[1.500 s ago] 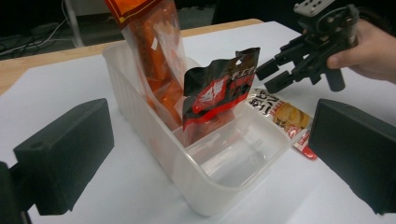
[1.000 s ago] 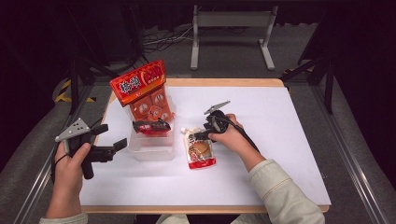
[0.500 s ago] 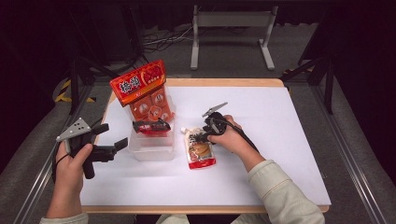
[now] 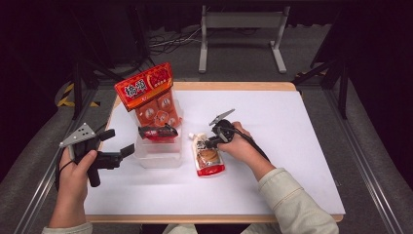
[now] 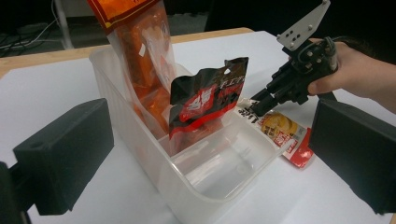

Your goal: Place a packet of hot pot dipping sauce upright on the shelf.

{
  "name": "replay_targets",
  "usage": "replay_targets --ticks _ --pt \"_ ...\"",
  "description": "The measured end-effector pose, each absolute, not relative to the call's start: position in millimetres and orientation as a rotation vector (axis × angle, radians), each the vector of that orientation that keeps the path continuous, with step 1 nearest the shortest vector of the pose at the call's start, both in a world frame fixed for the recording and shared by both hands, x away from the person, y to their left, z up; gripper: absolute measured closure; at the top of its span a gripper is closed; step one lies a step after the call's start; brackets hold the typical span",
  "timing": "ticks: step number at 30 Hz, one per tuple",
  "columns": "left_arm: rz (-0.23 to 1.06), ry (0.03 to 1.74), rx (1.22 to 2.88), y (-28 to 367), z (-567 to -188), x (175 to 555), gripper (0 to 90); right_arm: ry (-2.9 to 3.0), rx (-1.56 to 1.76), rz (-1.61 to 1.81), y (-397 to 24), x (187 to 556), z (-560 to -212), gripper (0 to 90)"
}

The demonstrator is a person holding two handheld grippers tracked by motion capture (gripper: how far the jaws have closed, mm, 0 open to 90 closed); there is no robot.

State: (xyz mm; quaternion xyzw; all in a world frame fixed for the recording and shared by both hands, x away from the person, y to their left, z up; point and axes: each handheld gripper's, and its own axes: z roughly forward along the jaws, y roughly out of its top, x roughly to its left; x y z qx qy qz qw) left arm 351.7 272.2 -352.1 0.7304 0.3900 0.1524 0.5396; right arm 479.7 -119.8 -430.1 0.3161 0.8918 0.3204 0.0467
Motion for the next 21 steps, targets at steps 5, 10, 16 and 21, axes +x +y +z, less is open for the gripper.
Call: replay_targets --ticks 5,10,16,21 --pt "0.373 0.922 1.752 269.4 -352.0 351.6 0.9 2.724 0.964 0.981 -120.1 479.9 -426.2 86.1" --pt "0.378 0.916 1.719 269.0 -351.0 351.0 0.8 2.707 0.953 1.006 -120.6 477.4 -418.5 87.6" --pt "0.410 0.908 1.684 269.2 -348.7 350.4 1.0 2.691 0.942 1.081 -125.7 472.3 -402.8 88.0" --pt "0.461 0.939 1.675 267.0 -349.1 351.5 0.6 2.674 0.907 1.152 -129.0 464.2 -388.2 88.2"
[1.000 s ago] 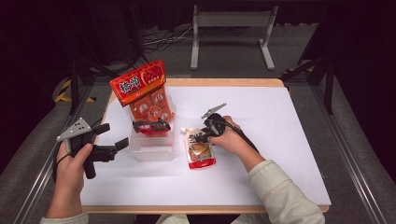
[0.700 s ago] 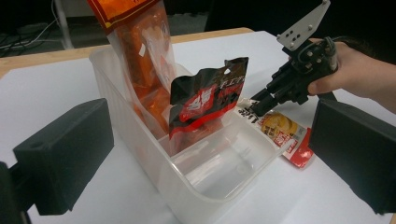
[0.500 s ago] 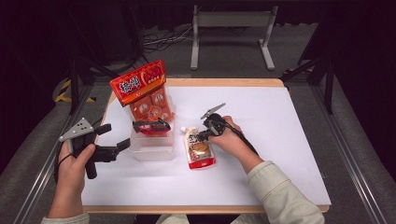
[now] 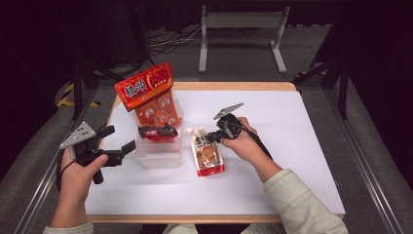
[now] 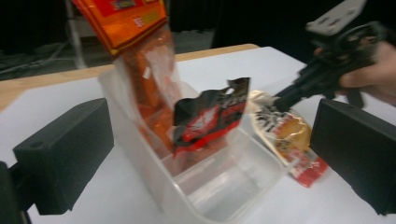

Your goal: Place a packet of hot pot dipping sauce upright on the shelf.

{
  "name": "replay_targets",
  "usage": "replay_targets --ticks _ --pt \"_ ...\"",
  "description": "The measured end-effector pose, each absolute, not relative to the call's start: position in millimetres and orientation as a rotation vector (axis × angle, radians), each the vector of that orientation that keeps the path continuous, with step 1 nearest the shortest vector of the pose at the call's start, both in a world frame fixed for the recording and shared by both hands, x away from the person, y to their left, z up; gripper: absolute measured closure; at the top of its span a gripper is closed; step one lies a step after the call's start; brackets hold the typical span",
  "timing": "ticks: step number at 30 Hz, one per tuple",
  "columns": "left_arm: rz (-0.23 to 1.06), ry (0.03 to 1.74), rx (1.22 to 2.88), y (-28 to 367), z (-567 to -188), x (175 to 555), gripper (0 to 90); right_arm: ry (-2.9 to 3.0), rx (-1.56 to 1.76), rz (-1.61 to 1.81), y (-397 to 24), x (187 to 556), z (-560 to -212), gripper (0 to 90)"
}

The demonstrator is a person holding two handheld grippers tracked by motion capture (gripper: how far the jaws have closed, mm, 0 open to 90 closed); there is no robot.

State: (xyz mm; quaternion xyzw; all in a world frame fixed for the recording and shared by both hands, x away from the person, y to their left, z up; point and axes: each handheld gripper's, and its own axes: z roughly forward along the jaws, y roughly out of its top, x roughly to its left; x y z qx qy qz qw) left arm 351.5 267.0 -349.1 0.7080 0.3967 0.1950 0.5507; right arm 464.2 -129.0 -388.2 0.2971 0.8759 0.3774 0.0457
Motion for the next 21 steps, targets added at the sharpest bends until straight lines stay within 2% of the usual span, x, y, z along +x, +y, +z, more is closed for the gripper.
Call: replay_targets --ticks 8,21 --pt "0.465 0.946 1.676 264.5 -348.2 351.9 2.9 2.650 0.853 1.240 -129.5 451.4 -372.5 88.5" --pt "0.441 0.832 1.749 249.2 -349.1 352.0 7.3 2.601 0.727 1.395 -136.9 426.7 -342.6 88.7"
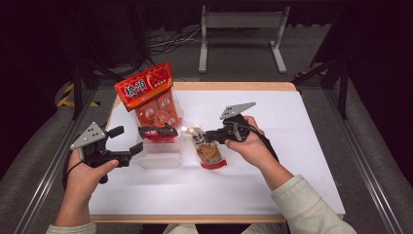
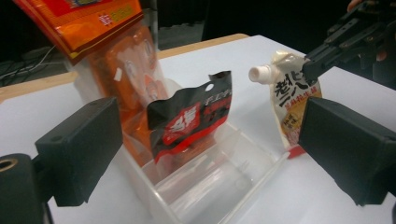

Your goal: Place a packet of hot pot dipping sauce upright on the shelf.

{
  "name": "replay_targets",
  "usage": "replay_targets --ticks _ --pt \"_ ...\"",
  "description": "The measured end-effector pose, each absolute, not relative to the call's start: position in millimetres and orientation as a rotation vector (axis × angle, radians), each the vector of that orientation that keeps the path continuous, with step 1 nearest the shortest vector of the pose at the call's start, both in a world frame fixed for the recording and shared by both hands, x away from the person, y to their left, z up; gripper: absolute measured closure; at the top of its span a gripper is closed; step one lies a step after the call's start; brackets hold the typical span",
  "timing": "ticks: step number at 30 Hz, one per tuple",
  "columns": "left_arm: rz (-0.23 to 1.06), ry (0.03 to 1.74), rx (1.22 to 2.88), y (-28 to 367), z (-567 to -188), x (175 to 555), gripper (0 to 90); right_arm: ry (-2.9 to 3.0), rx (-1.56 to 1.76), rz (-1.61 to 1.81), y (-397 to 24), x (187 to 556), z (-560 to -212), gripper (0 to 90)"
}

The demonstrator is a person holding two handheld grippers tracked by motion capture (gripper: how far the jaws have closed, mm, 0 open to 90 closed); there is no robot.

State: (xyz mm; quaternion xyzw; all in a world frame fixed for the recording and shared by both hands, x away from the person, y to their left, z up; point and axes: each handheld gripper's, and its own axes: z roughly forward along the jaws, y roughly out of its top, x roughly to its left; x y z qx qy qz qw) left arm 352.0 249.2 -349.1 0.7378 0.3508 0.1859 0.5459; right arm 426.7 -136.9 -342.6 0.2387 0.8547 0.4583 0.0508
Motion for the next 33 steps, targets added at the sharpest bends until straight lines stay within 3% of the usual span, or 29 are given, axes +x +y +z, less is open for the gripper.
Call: replay_targets --ticks 14,33 --pt "0.429 0.787 1.761 239.9 -348.9 351.6 9.5 2.508 0.603 1.540 -143.3 408.0 -316.7 88.9" --pt "0.362 0.662 1.759 216.8 -347.1 349.8 11.2 2.452 0.433 1.681 -120.1 389.7 -294.5 89.1"
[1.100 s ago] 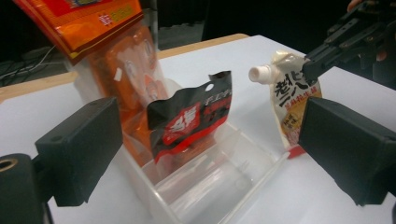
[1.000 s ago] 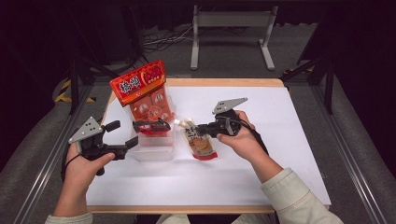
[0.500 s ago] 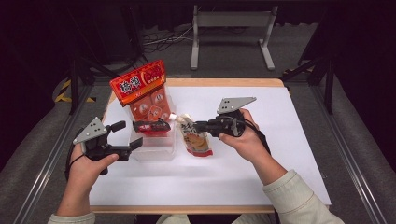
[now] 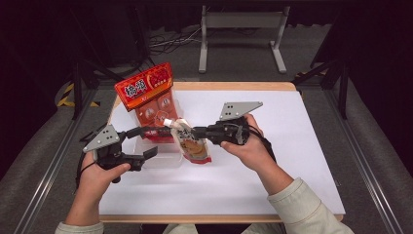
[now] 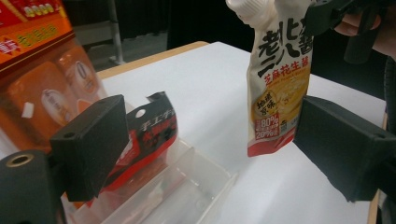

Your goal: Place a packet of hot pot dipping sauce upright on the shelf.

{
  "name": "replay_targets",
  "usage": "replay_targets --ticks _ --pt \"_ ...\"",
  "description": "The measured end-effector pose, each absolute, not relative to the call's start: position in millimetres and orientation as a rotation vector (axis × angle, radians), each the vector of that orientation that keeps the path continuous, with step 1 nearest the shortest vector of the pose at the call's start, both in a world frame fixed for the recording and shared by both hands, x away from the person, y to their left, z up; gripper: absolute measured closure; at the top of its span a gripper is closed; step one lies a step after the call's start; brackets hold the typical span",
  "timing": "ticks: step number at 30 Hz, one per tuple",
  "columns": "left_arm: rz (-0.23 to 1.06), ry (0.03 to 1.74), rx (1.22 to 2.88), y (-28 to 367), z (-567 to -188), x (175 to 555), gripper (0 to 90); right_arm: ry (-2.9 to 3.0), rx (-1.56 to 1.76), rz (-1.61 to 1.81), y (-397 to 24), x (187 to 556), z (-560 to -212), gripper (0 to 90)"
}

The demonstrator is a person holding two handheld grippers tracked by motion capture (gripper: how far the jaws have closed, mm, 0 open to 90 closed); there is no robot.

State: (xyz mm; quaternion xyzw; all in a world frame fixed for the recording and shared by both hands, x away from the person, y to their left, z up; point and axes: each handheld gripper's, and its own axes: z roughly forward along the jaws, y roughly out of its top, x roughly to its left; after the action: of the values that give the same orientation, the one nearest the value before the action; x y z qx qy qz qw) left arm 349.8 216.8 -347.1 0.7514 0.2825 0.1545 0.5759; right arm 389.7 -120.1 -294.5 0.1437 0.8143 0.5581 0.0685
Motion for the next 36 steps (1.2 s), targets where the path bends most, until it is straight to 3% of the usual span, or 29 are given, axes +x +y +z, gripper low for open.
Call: replay_targets --ticks 20,31,36 --pt "0.191 0.525 1.726 184.4 -348.4 354.0 18.8 2.432 0.327 1.755 -109.1 376.5 -286.6 89.2" --pt "0.132 0.472 1.741 166.1 -353.4 354.9 38.0 2.423 0.308 1.767 -103.0 375.2 -288.1 89.2" --pt "0.114 0.476 1.733 163.8 -356.0 356.8 40.7 2.411 0.306 1.776 -102.5 375.1 -288.3 89.2"
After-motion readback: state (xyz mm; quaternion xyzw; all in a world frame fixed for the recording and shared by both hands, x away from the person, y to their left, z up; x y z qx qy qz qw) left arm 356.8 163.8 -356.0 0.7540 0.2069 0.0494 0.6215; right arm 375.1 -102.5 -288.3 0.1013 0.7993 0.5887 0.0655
